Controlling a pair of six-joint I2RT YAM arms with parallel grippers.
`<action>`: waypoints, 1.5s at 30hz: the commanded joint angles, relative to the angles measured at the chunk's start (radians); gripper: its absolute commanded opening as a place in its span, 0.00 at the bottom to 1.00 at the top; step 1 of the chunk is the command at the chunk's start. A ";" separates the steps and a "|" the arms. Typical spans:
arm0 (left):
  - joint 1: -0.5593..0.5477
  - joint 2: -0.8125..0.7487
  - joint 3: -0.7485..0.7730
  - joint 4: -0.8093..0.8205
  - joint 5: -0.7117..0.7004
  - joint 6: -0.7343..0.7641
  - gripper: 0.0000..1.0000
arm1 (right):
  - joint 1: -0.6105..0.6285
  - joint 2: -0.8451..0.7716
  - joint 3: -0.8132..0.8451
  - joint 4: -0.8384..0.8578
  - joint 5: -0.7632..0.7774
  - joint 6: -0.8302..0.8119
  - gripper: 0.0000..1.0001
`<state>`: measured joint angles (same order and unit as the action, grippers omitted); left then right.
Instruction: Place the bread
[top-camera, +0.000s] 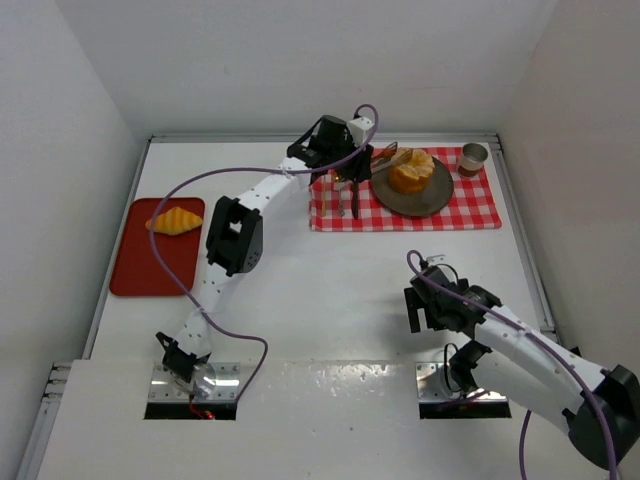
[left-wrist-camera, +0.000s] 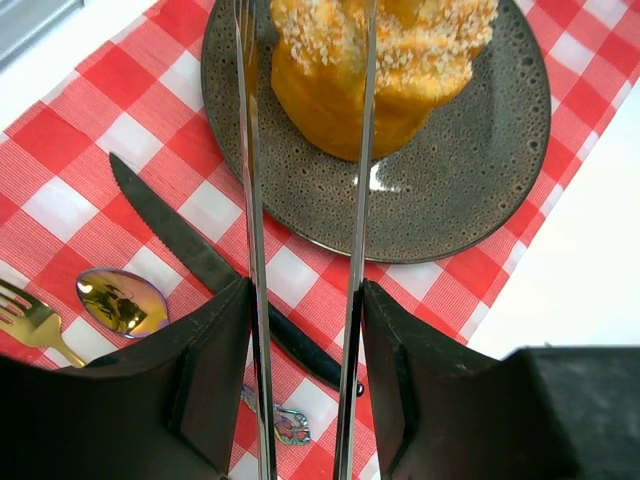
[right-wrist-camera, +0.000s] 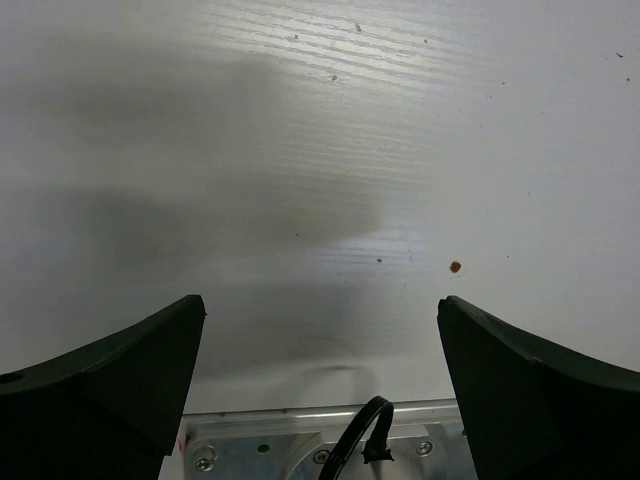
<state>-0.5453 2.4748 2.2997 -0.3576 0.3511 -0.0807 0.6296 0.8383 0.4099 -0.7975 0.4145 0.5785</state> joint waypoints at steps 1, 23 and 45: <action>-0.001 -0.120 0.060 0.045 0.025 -0.014 0.51 | -0.007 -0.030 0.030 -0.017 -0.002 0.006 0.99; 0.470 -0.830 -0.593 -0.317 -0.116 0.295 0.48 | -0.005 -0.082 0.021 0.050 -0.049 -0.065 0.99; 1.148 -1.068 -1.014 -0.448 0.166 0.527 0.46 | 0.001 -0.109 -0.025 0.123 -0.131 -0.022 0.99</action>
<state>0.5919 1.3922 1.2701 -0.8101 0.4515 0.4335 0.6289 0.7750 0.4126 -0.6872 0.2794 0.5262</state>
